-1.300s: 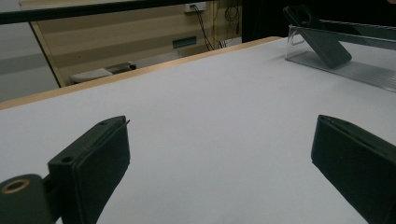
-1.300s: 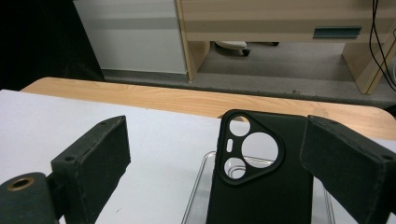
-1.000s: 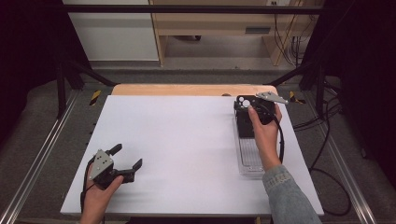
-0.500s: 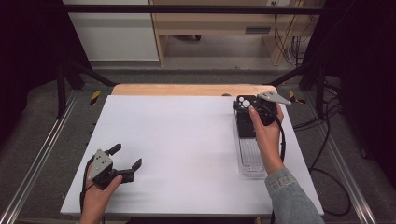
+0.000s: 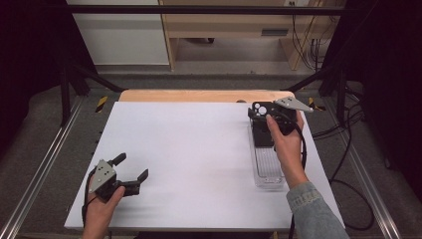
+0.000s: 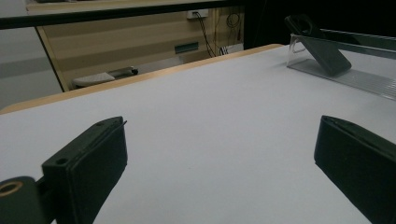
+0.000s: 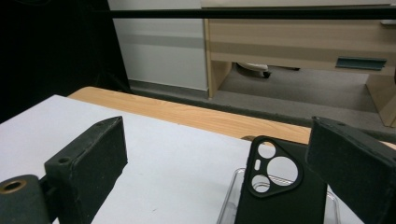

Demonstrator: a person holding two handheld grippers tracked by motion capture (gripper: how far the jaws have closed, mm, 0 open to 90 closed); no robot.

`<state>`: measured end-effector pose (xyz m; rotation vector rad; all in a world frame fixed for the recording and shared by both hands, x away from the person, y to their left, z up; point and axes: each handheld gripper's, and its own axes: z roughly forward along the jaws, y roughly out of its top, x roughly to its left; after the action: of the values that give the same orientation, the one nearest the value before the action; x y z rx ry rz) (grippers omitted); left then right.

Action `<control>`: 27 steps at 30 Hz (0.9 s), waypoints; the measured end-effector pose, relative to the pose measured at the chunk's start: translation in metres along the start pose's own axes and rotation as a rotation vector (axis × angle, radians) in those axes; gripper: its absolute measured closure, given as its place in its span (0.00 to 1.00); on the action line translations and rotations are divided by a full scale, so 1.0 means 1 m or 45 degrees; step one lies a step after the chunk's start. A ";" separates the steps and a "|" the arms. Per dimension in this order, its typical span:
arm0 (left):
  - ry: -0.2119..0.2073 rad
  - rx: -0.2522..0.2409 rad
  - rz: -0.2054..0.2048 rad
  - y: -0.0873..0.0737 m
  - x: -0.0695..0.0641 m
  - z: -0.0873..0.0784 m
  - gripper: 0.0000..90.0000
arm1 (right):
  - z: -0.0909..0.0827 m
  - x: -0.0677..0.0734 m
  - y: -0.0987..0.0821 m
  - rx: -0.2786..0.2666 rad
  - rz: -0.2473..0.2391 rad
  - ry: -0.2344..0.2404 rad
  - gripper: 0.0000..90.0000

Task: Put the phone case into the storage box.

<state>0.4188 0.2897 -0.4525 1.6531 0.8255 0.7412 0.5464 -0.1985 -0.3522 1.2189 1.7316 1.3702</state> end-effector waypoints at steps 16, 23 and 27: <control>0.014 -0.011 -0.045 -0.004 0.004 -0.018 0.03 | -0.025 0.006 0.006 -0.064 -0.048 0.026 0.06; 0.031 -0.029 -0.056 -0.003 0.009 -0.021 0.03 | -0.039 0.005 0.007 -0.108 -0.061 0.019 0.07; 0.034 -0.025 -0.054 -0.003 0.008 -0.022 0.03 | -0.047 0.002 0.003 -0.137 -0.048 -0.002 0.07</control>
<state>0.4052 0.3090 -0.4504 1.6067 0.8673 0.7412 0.5051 -0.2153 -0.3363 1.1223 1.6496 1.4207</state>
